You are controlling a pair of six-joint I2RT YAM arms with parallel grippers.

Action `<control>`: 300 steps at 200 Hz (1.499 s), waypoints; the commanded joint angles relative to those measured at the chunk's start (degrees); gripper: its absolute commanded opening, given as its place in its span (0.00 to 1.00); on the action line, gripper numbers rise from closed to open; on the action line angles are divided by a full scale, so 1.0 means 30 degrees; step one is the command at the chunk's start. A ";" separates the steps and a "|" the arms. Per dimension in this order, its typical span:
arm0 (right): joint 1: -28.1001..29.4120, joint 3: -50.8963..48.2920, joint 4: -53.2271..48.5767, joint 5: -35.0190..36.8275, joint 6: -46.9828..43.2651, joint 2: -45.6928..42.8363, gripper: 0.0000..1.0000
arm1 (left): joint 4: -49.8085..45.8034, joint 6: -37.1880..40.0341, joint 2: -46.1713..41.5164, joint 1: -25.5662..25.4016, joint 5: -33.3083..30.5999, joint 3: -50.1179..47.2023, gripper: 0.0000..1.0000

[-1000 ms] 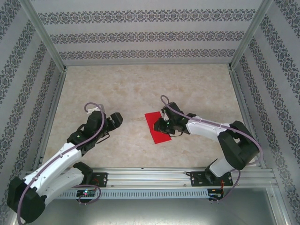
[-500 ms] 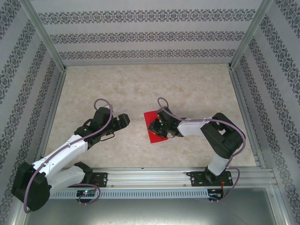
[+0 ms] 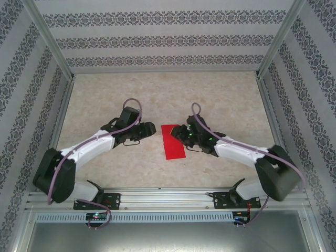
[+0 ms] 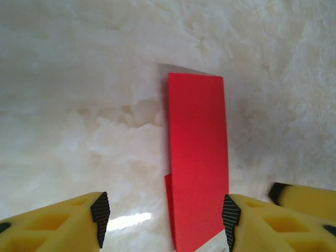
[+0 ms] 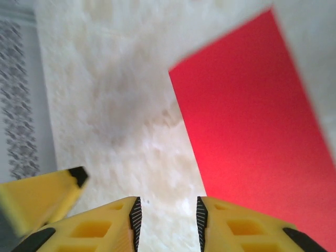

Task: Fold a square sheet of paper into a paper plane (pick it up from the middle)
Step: Third fold the triangle at the center of the table.

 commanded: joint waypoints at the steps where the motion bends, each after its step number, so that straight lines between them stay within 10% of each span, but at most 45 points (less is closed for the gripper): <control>1: -0.1705 -0.1954 -0.1904 -0.0072 -0.1482 -0.0769 0.38 | 0.0291 0.0130 0.2093 -0.0239 0.1786 0.1895 0.55; 98: -0.3046 -0.1674 -0.1540 -0.3778 -0.3410 0.0289 0.42 | -0.0133 0.0365 0.8550 -0.1472 0.1842 0.6622 0.37; 300: -0.1936 -0.0529 -0.1531 -0.4009 -0.3663 0.2913 0.49 | -0.0061 0.0867 1.0698 -0.1440 0.1866 0.5610 0.34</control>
